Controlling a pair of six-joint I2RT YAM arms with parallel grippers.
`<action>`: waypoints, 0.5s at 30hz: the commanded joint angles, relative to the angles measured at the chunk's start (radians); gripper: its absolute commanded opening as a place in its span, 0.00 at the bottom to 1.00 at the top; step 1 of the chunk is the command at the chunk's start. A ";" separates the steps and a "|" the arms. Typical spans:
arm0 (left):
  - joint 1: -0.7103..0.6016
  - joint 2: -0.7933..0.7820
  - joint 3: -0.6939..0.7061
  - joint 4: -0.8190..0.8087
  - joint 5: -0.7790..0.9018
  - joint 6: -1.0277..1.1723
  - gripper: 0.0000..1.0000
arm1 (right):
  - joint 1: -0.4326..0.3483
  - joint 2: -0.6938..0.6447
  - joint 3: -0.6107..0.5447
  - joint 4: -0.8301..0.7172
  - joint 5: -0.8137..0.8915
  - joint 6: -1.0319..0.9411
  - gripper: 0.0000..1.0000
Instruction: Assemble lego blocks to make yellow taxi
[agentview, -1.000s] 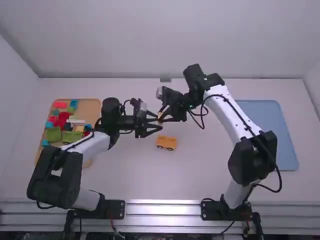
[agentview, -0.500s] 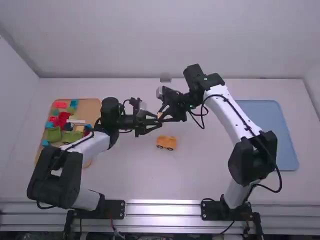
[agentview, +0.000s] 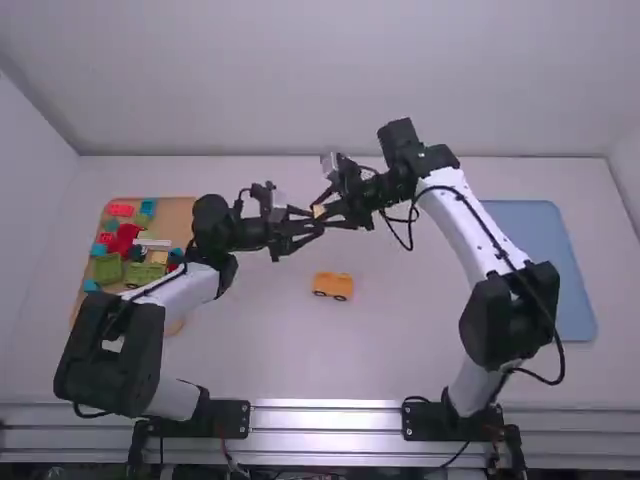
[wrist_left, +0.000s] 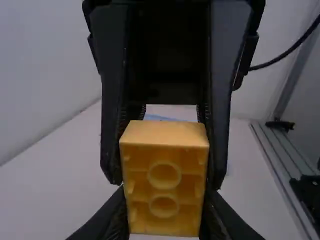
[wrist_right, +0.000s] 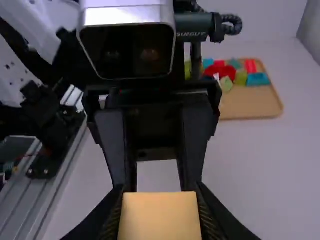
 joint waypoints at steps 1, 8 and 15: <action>-0.005 0.002 0.019 0.046 0.017 -0.053 0.21 | -0.036 -0.026 0.026 0.013 -0.082 0.010 0.32; -0.006 0.002 0.019 0.132 -0.051 -0.134 0.19 | -0.043 -0.026 0.027 0.041 -0.133 0.010 0.33; -0.006 0.002 0.019 0.130 -0.056 -0.131 0.16 | -0.032 -0.026 0.026 0.089 -0.148 0.053 0.47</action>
